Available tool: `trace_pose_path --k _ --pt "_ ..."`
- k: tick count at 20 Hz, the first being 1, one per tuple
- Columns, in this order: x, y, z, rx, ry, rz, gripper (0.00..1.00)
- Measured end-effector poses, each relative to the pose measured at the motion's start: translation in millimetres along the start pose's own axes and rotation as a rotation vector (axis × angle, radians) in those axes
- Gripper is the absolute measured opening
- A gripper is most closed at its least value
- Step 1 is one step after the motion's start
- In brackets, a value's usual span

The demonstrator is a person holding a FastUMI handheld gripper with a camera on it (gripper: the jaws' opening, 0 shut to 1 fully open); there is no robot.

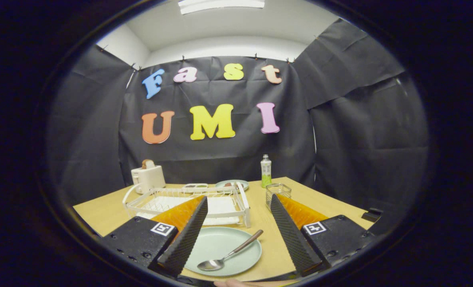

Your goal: Take the plate from the dish rack, then take the spoon from the basket and place it into the plate.

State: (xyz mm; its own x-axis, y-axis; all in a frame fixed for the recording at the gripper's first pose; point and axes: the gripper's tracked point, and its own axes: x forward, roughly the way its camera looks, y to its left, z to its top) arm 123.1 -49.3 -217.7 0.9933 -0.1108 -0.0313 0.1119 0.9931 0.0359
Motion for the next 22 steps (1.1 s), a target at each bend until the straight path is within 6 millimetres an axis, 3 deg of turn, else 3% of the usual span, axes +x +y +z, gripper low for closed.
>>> trace_pose_path --k 5,13,17,20,22 --pt "-13 3 16 -0.033 0.048 0.03 1.0" --pt "-26 -9 65 -0.035 0.056 0.065 1.0" --pt "-29 -22 88 -0.007 0.066 0.082 1.0" --pt "-30 -48 113 -0.039 0.019 0.025 1.0" --pt "-34 -51 121 -0.038 0.008 0.022 1.0"
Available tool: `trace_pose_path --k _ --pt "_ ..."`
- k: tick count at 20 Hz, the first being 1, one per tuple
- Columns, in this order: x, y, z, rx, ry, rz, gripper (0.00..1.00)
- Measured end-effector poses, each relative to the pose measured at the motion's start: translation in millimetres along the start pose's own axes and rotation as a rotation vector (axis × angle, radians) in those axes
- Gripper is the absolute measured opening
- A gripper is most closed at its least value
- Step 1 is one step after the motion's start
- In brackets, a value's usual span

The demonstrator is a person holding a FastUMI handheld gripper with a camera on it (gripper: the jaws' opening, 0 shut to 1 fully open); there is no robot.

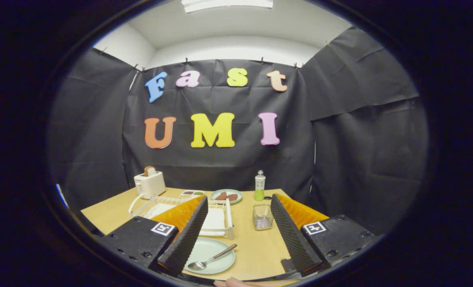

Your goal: Take the plate from the dish rack, then take the spoon from the basket and place it into the plate.

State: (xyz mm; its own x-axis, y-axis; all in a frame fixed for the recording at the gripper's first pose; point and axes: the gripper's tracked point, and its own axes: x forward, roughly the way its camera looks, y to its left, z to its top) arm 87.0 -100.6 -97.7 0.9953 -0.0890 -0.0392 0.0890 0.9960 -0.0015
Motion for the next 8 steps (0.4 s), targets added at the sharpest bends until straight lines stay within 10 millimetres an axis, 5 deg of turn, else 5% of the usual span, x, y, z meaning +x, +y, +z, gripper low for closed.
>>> trace_pose_path --k 8 --pt "-13 8 9 0.016 -0.004 0.037 1.0"
